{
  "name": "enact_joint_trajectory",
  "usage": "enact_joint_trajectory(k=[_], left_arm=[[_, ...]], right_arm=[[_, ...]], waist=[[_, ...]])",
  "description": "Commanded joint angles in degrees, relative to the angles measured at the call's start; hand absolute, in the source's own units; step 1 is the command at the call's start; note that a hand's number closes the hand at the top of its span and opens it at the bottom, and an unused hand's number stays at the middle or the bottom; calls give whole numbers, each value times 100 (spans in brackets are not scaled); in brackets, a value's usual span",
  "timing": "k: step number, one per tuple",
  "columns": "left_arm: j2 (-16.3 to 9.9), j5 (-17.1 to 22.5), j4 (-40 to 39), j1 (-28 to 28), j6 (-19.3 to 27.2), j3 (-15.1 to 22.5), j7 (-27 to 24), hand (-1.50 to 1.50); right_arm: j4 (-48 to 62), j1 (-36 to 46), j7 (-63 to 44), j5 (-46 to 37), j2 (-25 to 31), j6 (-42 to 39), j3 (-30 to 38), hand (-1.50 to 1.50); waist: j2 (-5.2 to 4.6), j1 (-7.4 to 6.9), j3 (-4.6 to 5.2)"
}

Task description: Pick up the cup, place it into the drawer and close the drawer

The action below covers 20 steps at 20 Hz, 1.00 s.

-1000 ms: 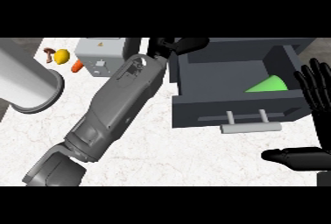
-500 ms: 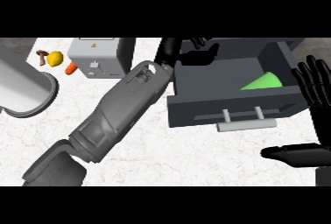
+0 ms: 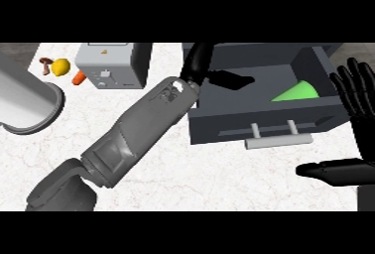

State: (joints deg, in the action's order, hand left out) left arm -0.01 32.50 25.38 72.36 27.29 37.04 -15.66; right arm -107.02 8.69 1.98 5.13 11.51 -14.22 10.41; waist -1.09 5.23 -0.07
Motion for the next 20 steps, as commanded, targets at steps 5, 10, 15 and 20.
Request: enact_joint_trajectory(k=[5,10,15,20], left_arm=[[1,439,195,78,-14,-216,-698,-150],[1,575,635,-23,118,-365,-720,-150],[-20,555,750,67,191,-689,-454,-150],[-524,535,1432,-212,138,-858,-148,-150]], right_arm=[[-368,-253,-263,1089,-139,-508,-14,-150],[-502,-570,-70,1038,405,-1020,249,150],[-1033,-615,-488,357,661,-1127,-238,150],[-1069,-940,-247,-738,655,-1012,-508,150]], waist=[[32,-88,4],[93,-337,4],[129,-471,10],[151,-564,9]])
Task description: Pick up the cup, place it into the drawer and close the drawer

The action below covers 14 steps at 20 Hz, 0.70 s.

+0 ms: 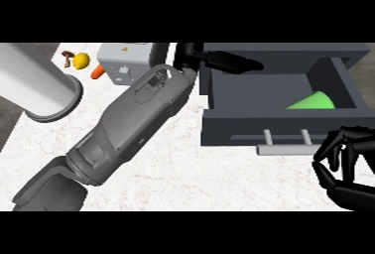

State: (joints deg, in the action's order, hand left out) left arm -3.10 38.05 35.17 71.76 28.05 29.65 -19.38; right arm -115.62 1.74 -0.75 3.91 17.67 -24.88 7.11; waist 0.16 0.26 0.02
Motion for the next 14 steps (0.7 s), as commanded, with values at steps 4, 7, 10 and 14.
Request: enact_joint_trajectory(k=[4,7,10,14], left_arm=[[-752,-75,1184,-730,-9,-137,481,-150],[-959,-126,1689,-1355,-40,-249,412,-150],[-1598,2,2324,-1761,-338,-440,622,-150],[-1774,87,2732,-2293,-514,-572,639,-150]], right_arm=[[-362,-44,-529,-1091,18,330,-347,150],[-49,55,-342,-1583,-209,504,-651,150],[209,-12,33,-2231,-191,700,-819,150],[941,395,313,-3402,-365,1178,-1554,150]], waist=[[42,-152,4],[16,-131,1],[24,-177,0],[2,-216,0]])
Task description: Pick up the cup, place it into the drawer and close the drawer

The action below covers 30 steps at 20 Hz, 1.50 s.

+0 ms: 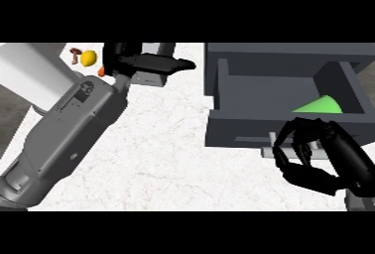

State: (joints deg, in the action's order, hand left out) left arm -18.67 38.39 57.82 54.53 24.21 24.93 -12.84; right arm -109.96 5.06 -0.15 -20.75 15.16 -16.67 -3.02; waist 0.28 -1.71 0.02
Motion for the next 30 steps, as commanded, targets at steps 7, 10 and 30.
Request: enact_joint_trajectory(k=[7,10,30], left_arm=[[-675,8,1371,-1243,-179,-157,114,-150],[-951,89,1669,-1831,-439,-316,59,-150],[-1392,171,1986,-3042,-1639,-1162,-361,-150]], right_arm=[[2128,774,720,-2505,212,956,-1044,150],[2826,1103,860,-2894,150,1182,-1192,150],[9067,4681,2419,-2918,-141,2338,294,150]], waist=[[-19,-152,-5],[-22,-93,-4],[-180,-242,-14]])
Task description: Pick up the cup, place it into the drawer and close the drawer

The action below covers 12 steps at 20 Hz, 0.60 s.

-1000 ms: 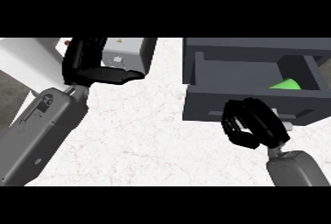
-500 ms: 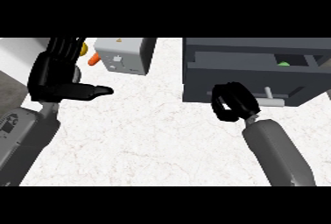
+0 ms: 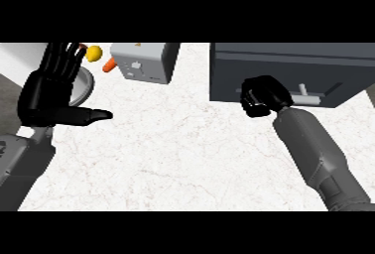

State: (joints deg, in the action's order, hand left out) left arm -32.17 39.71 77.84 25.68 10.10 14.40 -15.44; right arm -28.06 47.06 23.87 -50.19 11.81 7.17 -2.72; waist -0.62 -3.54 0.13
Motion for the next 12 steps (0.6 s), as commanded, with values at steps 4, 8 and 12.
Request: enact_joint_trajectory(k=[4,8,12], left_arm=[[74,-1,201,-204,-181,32,7,-150],[46,32,21,-168,-456,18,-65,-150],[88,132,-63,25,-538,-75,7,-150]], right_arm=[[1158,537,357,207,562,-121,499,150],[1219,954,180,337,708,-498,628,150],[1256,978,329,465,663,-447,748,150]], waist=[[-111,-110,-33],[-207,-273,-32],[-232,-239,-34]])
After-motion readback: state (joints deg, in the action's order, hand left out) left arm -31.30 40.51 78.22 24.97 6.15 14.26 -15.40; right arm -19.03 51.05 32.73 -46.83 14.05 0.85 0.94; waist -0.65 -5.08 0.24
